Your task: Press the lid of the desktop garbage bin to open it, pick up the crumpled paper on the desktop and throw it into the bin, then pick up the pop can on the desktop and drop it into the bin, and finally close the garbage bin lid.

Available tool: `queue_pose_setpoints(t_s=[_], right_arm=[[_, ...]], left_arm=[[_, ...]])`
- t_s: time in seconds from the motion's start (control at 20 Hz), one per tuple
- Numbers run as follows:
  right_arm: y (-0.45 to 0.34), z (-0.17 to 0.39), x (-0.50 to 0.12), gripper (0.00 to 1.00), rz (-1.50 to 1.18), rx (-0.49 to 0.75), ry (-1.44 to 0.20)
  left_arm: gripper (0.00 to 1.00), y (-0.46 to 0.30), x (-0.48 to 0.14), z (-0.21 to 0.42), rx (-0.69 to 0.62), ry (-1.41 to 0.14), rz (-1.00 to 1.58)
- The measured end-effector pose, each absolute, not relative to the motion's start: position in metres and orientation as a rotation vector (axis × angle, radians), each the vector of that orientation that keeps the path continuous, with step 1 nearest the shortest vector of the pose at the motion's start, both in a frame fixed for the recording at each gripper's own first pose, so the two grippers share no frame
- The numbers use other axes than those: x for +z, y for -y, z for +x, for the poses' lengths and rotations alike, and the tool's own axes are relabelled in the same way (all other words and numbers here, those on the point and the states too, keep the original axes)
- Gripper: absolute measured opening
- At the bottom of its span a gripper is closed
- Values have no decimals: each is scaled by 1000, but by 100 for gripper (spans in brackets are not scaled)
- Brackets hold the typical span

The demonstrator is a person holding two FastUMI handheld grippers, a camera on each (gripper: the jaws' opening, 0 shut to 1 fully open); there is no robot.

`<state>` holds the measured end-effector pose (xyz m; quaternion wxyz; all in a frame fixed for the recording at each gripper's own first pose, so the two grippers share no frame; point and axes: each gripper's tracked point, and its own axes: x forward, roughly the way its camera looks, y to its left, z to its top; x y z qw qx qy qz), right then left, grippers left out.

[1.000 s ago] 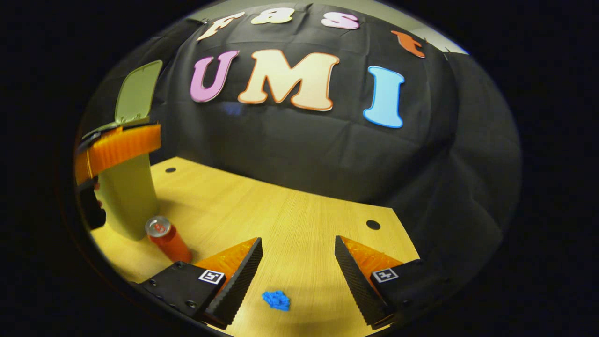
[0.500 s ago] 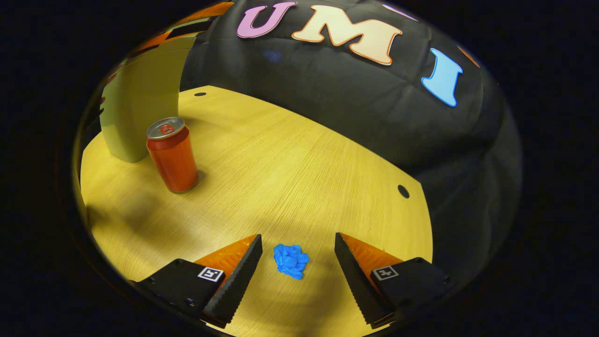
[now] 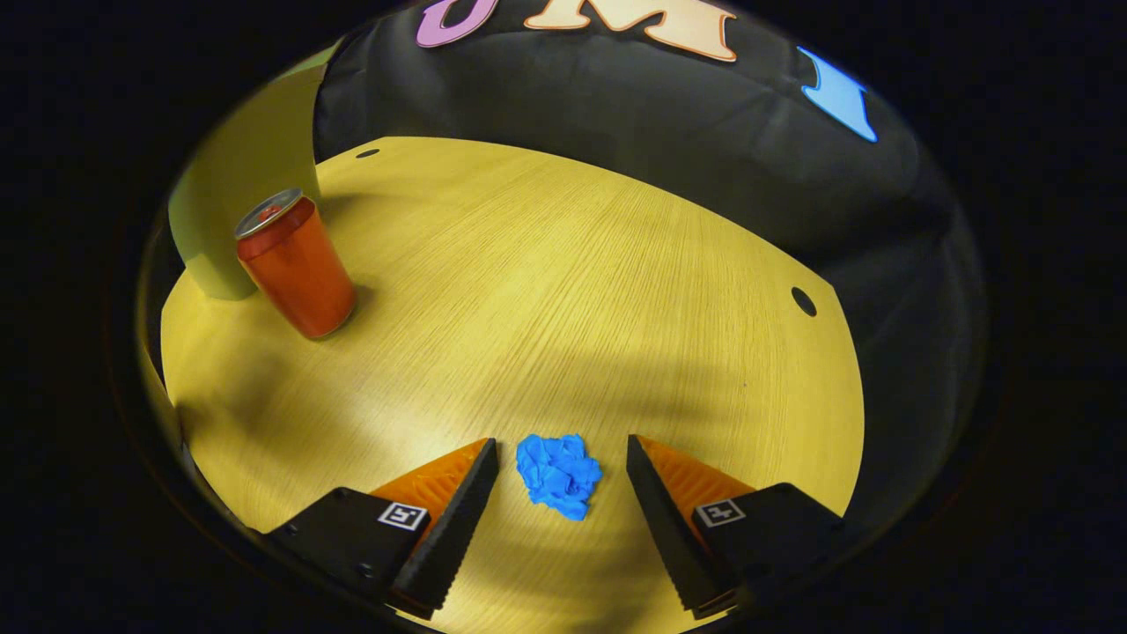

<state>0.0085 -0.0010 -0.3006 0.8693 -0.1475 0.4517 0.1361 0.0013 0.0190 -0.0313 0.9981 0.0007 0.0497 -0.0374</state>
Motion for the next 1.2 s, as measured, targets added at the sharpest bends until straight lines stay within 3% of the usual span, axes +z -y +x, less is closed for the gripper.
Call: queue_pose_setpoints(t_s=[0.1,0.15,0.4,0.5,0.55,0.7,0.95,1.2], right_arm=[[3,9,-301,82,-285,281,-957],[1,8,-304,82,-267,286,-966],[-9,5,-305,44,-202,316,-993],[-12,4,-309,42,-182,328,-1003],[-11,2,-306,33,-183,334,-992],[-12,2,-307,19,-253,328,-965],[-14,-1,-306,12,-248,295,-984],[-20,9,-284,14,-71,344,-979]], left_arm=[[95,-18,-31,1,-76,-99,2],[95,-18,-31,1,-77,-98,2],[95,-19,-30,1,-76,-95,0],[95,-17,-30,0,-79,-97,-1],[95,-17,-30,1,-81,-97,-2],[95,-14,-31,0,-90,-101,-7],[95,-8,-32,-1,-106,-112,-15],[95,7,-18,-11,-147,-86,-23]])
